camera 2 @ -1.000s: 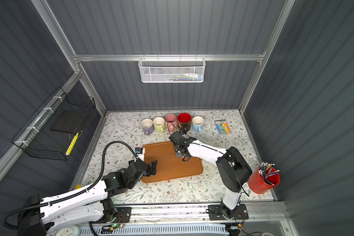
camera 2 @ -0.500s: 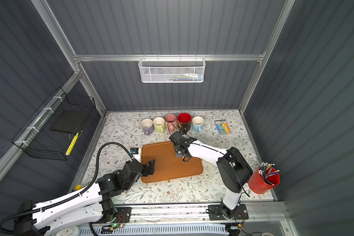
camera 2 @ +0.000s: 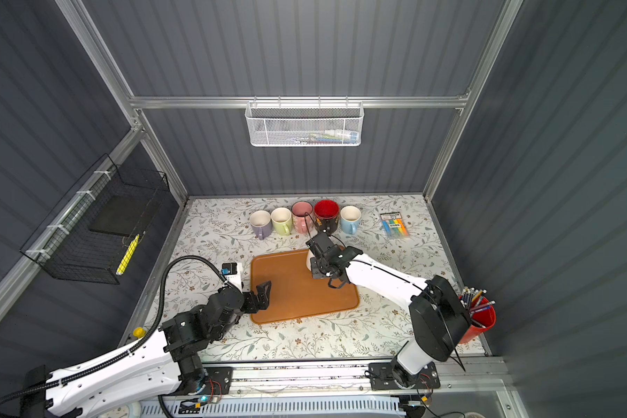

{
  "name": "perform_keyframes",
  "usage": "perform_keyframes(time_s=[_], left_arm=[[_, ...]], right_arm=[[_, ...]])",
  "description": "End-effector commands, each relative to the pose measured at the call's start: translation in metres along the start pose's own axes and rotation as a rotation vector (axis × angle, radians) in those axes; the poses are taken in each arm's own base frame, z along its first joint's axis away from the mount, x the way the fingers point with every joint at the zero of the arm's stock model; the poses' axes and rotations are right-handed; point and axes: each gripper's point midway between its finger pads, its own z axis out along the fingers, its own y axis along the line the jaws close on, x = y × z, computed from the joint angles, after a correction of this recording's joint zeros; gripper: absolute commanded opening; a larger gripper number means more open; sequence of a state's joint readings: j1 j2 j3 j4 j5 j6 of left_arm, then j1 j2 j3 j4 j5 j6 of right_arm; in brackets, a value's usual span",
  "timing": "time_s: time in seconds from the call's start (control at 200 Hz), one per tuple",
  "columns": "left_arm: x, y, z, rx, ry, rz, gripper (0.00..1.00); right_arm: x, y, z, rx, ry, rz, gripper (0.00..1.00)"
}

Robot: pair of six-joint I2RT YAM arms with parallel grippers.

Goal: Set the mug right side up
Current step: 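Lift the white mug off the tray with the right gripper, then raise the white mug high with right gripper while left gripper reaches toward it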

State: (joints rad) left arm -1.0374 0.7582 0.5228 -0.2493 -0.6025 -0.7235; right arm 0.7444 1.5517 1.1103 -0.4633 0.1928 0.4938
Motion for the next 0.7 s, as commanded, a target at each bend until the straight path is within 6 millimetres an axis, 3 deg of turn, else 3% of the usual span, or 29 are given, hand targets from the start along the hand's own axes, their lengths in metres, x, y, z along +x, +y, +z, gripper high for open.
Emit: perform_keyframes(time_s=[0.0, 0.24, 0.69], left_arm=[[-0.001, 0.002, -0.004, 0.023, -0.011, -0.051, 1.0], [-0.007, -0.008, -0.012, 0.125, -0.054, -0.127, 0.99], [-0.015, -0.046, -0.023, 0.464, -0.169, -0.298, 0.98]], right_arm=[[-0.017, 0.015, -0.018, -0.09, -0.082, 0.005, 0.0], [-0.029, 0.032, -0.05, -0.235, -0.175, 0.018, 0.0], [-0.042, 0.062, -0.117, -0.563, -0.354, -0.005, 0.0]])
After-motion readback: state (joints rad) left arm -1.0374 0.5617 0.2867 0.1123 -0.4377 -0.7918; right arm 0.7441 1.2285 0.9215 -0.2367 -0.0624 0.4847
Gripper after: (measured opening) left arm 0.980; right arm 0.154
